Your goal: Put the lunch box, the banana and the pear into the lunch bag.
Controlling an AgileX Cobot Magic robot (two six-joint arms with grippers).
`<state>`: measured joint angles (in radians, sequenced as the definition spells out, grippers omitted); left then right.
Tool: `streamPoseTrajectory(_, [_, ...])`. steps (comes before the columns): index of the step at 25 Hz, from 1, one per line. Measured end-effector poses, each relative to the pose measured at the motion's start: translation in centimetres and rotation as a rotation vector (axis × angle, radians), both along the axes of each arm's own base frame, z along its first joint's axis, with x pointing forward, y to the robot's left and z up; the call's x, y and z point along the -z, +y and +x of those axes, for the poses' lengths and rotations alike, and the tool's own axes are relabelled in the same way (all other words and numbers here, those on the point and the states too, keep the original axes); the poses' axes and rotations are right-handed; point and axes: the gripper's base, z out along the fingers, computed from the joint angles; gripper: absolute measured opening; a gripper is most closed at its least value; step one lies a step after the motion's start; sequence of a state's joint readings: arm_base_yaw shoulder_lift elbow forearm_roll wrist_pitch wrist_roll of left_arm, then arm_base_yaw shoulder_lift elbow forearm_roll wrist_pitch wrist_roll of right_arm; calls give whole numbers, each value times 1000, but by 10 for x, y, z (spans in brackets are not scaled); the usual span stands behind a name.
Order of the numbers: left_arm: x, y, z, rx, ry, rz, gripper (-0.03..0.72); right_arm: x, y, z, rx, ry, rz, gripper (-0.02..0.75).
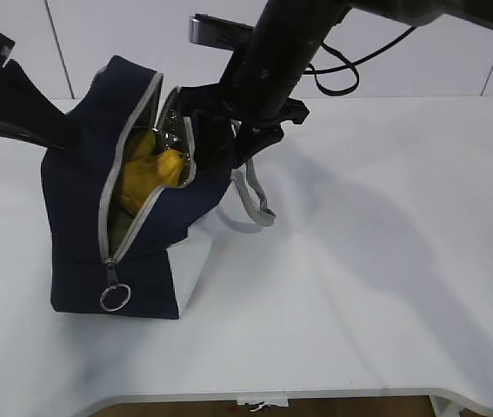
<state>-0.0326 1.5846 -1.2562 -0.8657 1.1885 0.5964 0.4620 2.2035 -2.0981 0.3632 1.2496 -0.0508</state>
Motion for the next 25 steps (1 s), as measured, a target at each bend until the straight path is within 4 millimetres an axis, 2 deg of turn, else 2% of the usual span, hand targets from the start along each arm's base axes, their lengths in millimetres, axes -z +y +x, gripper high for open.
streamPoseTrajectory(3, [1, 1, 0, 4, -1, 15, -6, 0, 0, 0, 1, 1, 5, 167])
streamPoseTrajectory(6, [1, 1, 0, 5, -1, 19, -6, -1, 0, 0, -8, -5, 5, 50])
streamPoseTrajectory(9, [1, 1, 0, 5, 0, 15, -6, -12, -3, -2, -19, -43, -10, 21])
streamPoseTrajectory(13, [-3, -5, -1, 5, 7, -47, -6, -36, -12, -9, -20, -116, -42, 17])
streamPoseTrajectory(19, [-6, -37, -9, 87, 7, -84, -6, -68, -25, -21, 1, -197, -80, 16])
streamPoseTrajectory(25, [-2, -69, -6, 76, -36, -131, -6, -82, -48, -39, 17, -249, -211, 16])
